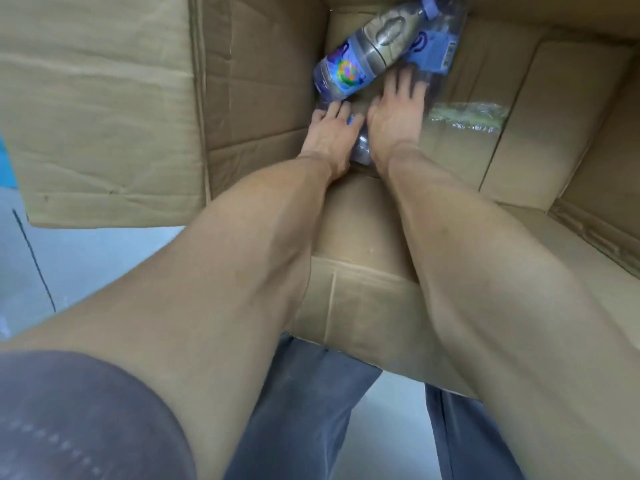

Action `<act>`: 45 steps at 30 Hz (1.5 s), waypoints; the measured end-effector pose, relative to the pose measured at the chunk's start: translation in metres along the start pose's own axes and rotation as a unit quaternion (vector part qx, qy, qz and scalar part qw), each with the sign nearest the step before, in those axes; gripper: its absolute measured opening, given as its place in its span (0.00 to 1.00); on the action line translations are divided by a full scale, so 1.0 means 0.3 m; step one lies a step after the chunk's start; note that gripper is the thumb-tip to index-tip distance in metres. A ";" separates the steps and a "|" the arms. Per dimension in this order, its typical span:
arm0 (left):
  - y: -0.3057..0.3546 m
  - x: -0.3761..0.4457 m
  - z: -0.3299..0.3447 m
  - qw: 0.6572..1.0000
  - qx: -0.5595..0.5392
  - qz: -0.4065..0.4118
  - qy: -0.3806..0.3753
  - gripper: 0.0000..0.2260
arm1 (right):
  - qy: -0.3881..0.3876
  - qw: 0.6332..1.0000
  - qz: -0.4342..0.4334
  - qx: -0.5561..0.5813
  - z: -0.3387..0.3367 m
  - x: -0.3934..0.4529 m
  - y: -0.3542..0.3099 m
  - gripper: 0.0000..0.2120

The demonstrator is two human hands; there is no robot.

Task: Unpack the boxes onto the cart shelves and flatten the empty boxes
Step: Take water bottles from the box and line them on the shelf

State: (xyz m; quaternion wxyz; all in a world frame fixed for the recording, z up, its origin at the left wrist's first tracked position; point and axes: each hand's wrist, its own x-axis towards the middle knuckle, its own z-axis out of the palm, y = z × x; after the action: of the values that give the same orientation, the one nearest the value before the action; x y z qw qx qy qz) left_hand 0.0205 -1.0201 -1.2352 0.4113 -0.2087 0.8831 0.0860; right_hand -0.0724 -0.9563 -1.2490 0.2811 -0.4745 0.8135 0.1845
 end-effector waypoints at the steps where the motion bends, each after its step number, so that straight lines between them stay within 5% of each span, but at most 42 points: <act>1: 0.003 0.002 0.010 1.000 0.004 -0.005 0.006 0.28 | 0.014 1.000 0.022 0.015 0.009 0.004 -0.013 0.20; 4: 0.018 0.000 0.029 1.000 0.011 -0.023 0.016 0.26 | 0.057 0.982 0.138 0.118 0.025 0.009 0.004 0.19; 8: 0.015 -0.015 0.058 0.997 -0.029 -0.066 0.009 0.30 | 0.109 0.909 0.302 0.264 0.054 -0.016 0.067 0.20; 12: 0.022 -0.009 0.055 0.996 -0.042 -0.083 0.009 0.30 | 0.133 0.814 0.292 0.484 0.139 -0.085 0.158 0.36; 16: 0.049 -0.011 0.057 0.992 -0.070 -0.106 0.004 0.26 | 0.082 0.785 0.477 0.388 0.125 -0.053 0.182 0.30; 20: 0.057 -0.014 0.046 0.989 -0.083 -0.121 0.002 0.25 | 0.034 0.768 0.489 0.411 0.107 -0.080 0.148 0.35; 26: 0.066 -0.006 0.030 0.986 -0.086 -0.143 -0.005 0.26 | 0.070 0.837 0.455 0.295 0.131 -0.103 0.177 0.25; 29: 0.068 -0.006 0.030 0.986 -0.085 -0.146 -0.006 0.27 | 0.122 0.859 0.431 0.249 0.125 -0.100 0.205 0.31; 34: 0.076 0.003 0.033 0.984 -0.086 -0.155 -0.005 0.27 | 0.071 0.906 0.328 0.259 0.175 -0.120 0.206 0.22; 39: 0.076 -0.005 0.037 0.983 -0.084 -0.162 0.006 0.26 | 0.015 0.905 0.322 0.279 0.172 -0.130 0.163 0.15; 45: 0.088 -0.039 -0.031 0.961 -0.172 -0.216 0.025 0.23 | -0.007 0.884 0.326 0.335 0.133 -0.199 0.186 0.33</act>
State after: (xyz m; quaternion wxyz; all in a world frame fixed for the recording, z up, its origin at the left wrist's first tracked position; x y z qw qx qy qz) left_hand 0.0090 -0.9959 -1.2208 0.3553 -0.4640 0.7992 0.1407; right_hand -0.0866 -0.8669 -1.2401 0.3532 -0.0589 0.9336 -0.0147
